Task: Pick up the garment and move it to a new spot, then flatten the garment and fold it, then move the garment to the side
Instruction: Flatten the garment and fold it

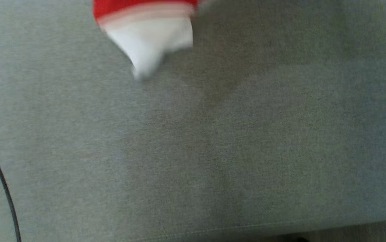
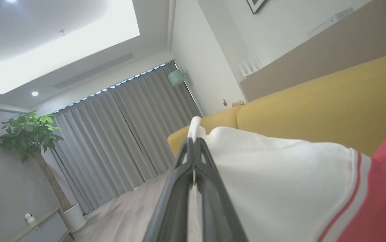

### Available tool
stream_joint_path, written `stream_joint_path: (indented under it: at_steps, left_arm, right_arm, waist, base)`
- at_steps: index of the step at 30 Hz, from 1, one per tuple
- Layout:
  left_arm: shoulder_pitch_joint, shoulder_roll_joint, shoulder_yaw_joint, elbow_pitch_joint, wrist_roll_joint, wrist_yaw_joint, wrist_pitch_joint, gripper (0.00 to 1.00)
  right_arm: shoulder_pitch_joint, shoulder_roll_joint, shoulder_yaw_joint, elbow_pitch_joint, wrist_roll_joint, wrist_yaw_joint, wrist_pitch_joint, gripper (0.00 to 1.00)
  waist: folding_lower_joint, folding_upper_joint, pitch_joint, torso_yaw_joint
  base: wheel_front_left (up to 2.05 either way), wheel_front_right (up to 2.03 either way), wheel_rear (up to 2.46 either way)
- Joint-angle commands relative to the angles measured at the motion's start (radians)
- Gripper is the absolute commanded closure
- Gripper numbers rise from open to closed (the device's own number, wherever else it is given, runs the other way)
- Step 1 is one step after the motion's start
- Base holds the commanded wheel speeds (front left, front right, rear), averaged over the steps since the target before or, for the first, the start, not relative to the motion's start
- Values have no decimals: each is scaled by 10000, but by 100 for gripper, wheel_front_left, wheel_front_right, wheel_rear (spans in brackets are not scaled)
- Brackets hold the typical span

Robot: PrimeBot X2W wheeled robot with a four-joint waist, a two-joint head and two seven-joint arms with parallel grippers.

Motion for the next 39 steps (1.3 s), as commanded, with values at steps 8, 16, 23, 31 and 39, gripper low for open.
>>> stream_joint_path:
  at_steps: [8, 16, 23, 31, 39]
  left_arm:
    - [299, 287, 539, -1285, 158, 137, -192, 100]
    - [3946, 375, 918, -2947, -151, 266, -195, 100]
    - [8811, 521, 1440, -4517, -715, 534, -196, 100]
    - [13230, 153, 1952, -5376, -1504, 908, -196, 100]
    - [15550, -223, 2407, -5987, -1424, 1188, -196, 100]
  right_arm:
    - [231, -374, -486, -231, -967, 67, -281, 100]
    - [3055, -338, -1419, -681, -1013, 67, -285, 100]
    - [6455, -239, -2802, -1191, -1175, 67, -286, 100]
    - [9810, 249, -3825, -1706, -1562, 67, -286, 100]
    - [12153, 400, -4993, -2987, -2040, 67, -209, 100]
  waist:
    - [-1, 0, 980, -89]
    - [-1, 0, 201, 74]
    - [-1, 0, -1651, 127]
    - [-1, 0, -3291, 113]
    - [-1, 0, -3707, 192]
  base:
    - [0, 0, 0]
    - [0, 0, 0]
    - [0, 0, 0]
    - [0, 0, 0]
    - [0, 0, 0]
